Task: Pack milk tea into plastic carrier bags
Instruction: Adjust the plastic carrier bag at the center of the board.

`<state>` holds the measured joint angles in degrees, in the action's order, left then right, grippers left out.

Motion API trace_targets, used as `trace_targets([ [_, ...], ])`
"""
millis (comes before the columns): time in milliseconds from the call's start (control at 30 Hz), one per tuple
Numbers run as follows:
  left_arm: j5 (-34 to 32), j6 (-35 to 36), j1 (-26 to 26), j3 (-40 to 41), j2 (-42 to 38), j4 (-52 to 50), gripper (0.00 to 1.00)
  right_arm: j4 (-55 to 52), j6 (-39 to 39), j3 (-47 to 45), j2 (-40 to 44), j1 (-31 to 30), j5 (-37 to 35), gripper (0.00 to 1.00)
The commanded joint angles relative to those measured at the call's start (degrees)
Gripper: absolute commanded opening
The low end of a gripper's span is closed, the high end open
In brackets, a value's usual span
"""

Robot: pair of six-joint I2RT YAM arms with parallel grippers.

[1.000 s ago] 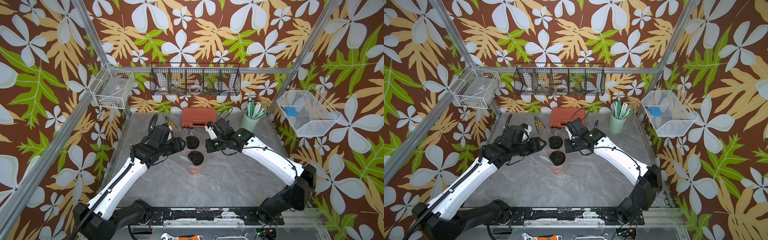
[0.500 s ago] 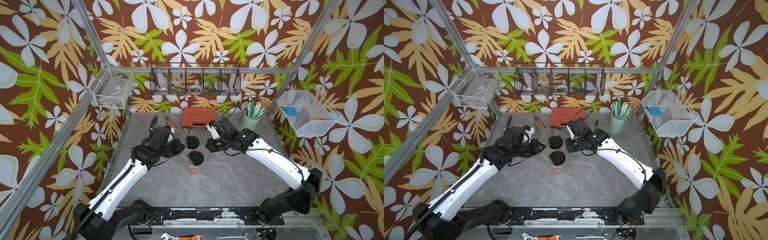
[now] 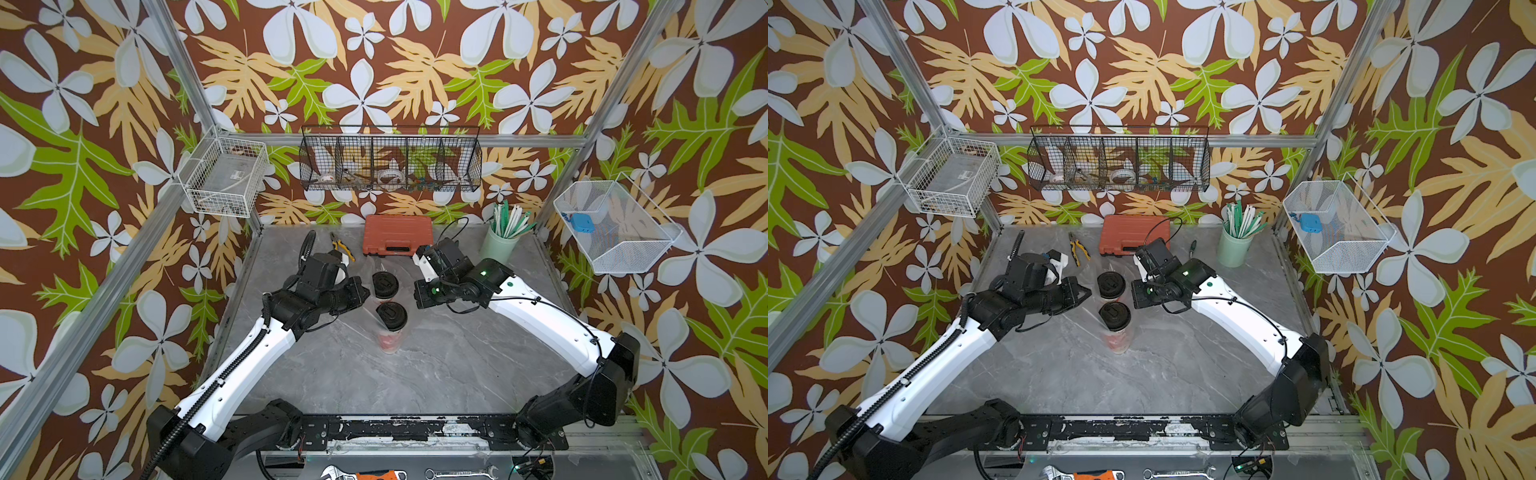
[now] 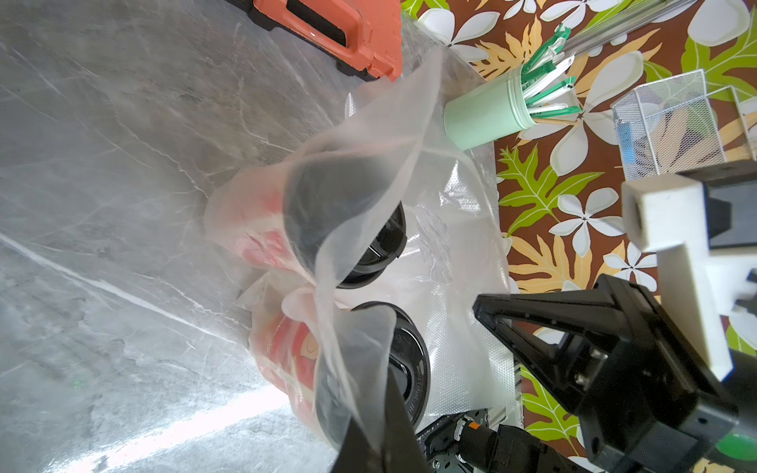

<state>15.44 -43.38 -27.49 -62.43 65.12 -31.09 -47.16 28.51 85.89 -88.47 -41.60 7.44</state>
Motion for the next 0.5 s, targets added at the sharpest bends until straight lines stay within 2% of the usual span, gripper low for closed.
trace_targets([
  [0,0.0,0.3,0.1,-1.1,0.3,1.3,0.00,0.1,0.2,0.3,0.8,-0.1,-0.4,0.00],
  [300,2.0,2.0,0.1,-6.9,4.7,2.0,0.00,-0.9,1.3,2.8,4.4,-0.2,-0.8,0.00],
  [467,-0.7,4.9,0.1,-9.3,7.4,-1.2,0.00,-0.2,1.7,1.5,5.6,-0.5,-0.9,0.00],
])
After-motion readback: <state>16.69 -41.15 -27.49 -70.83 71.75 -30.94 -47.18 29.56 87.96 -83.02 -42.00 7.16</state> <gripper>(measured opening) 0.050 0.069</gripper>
